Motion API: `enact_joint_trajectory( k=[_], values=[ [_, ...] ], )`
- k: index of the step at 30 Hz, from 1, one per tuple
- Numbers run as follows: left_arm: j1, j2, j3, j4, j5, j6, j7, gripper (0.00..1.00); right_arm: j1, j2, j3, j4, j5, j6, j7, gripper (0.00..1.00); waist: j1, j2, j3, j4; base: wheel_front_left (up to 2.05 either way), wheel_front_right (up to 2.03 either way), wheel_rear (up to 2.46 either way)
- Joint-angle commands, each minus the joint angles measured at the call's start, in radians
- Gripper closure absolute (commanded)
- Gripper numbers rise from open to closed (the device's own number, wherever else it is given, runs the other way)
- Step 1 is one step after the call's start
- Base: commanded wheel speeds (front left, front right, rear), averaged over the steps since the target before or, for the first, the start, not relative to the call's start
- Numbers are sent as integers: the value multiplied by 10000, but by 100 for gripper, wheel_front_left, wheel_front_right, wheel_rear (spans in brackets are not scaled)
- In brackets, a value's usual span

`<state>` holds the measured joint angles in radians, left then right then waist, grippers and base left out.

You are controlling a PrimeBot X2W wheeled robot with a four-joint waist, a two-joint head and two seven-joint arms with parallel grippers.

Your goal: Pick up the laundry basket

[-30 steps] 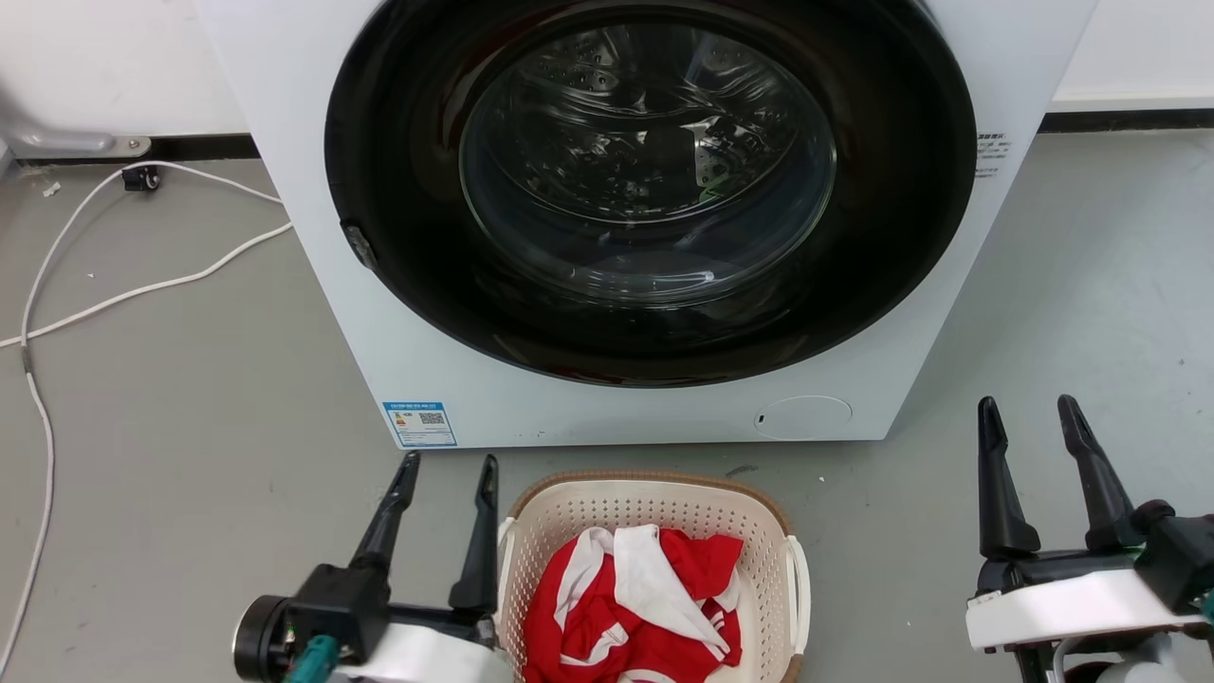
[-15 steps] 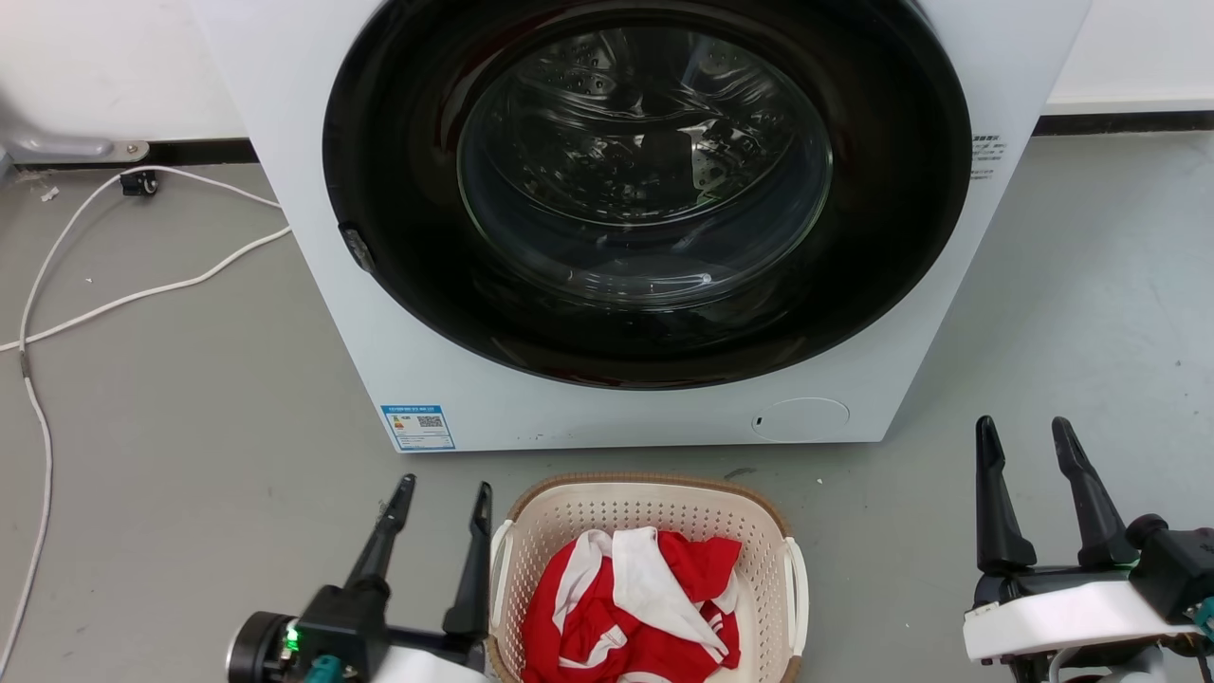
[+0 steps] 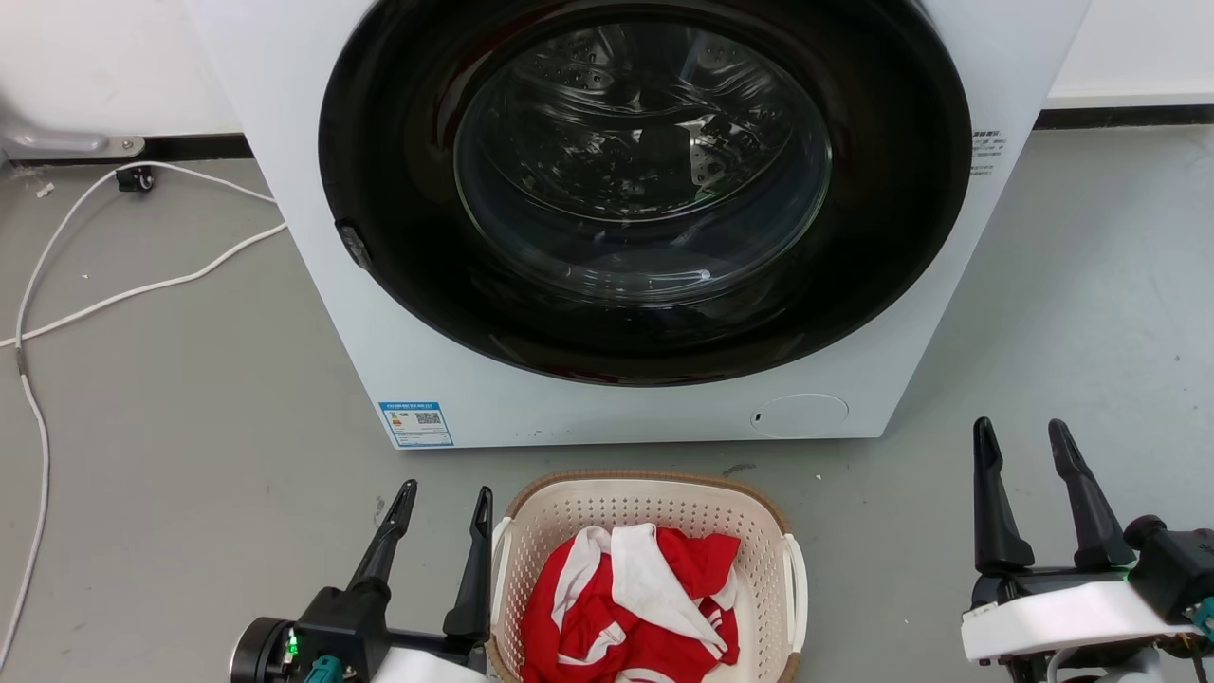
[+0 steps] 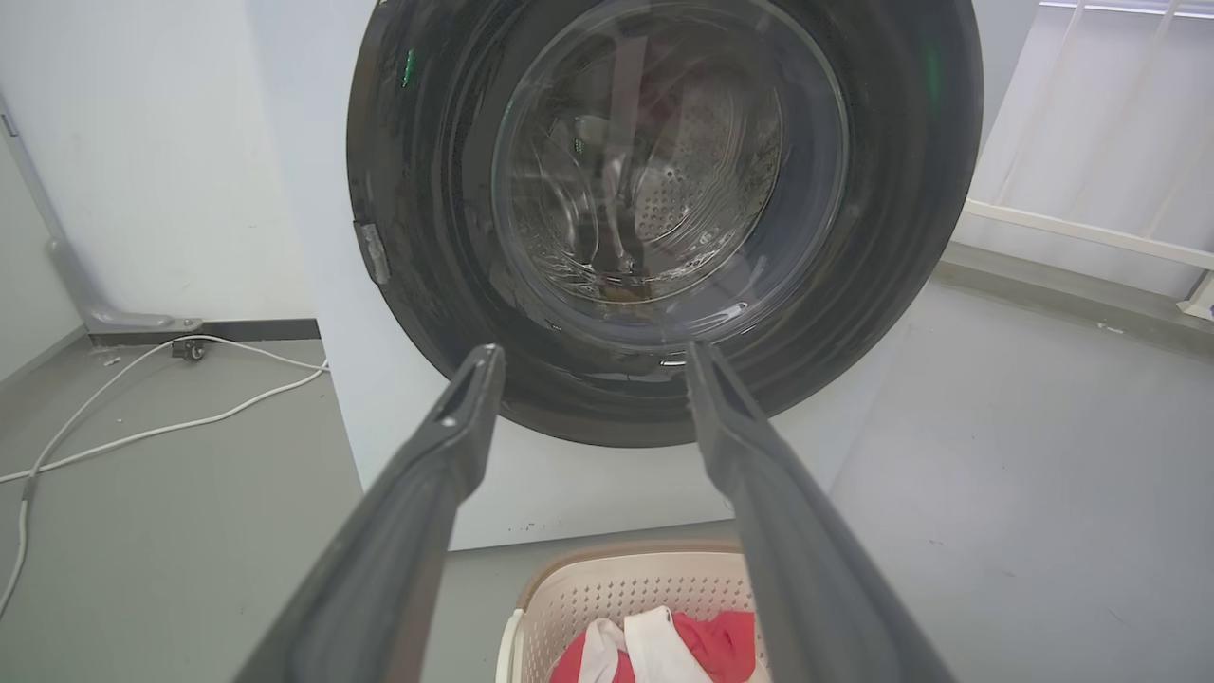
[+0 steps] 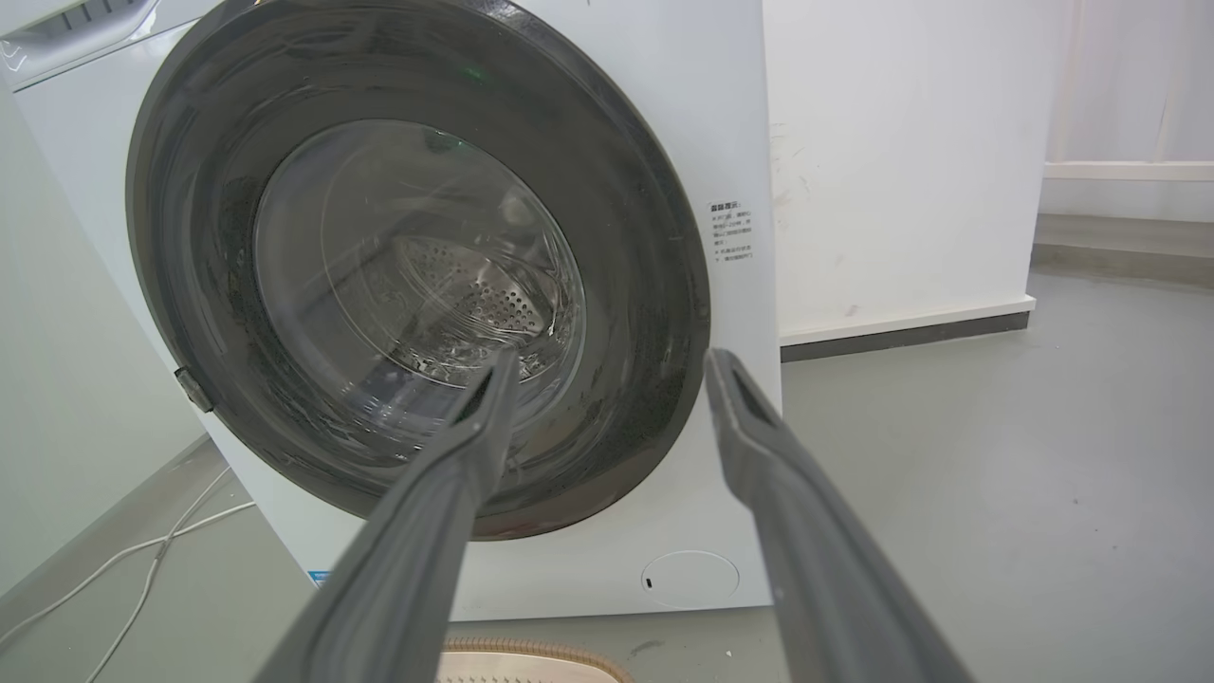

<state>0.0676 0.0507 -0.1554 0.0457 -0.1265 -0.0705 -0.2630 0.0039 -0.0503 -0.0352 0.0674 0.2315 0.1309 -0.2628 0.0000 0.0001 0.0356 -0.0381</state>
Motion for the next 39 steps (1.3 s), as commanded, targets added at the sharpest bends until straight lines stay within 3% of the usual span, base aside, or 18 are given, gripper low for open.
enact_joint_trajectory(
  k=[1,18,29,39],
  values=[
    [-38,-3,11,11,-12,-33,-27,0,-27,2,14,23,-63,-3,-29,0,0,-1,3,-2,0,0,0],
    [-224,-1,149,396,-207,61,-26,0,-243,2,187,397,-244,-3,-28,0,0,-1,658,-58,0,0,0],
    [-2211,115,878,1667,472,-220,-27,0,-1997,7,195,1890,-842,-3,-26,0,0,-1,3268,-133,0,0,0],
    [-4834,774,760,4029,879,-452,-27,0,-4403,5,265,4666,-1118,-3,90,0,0,-1,5596,-149,0,0,0]
  ],
)
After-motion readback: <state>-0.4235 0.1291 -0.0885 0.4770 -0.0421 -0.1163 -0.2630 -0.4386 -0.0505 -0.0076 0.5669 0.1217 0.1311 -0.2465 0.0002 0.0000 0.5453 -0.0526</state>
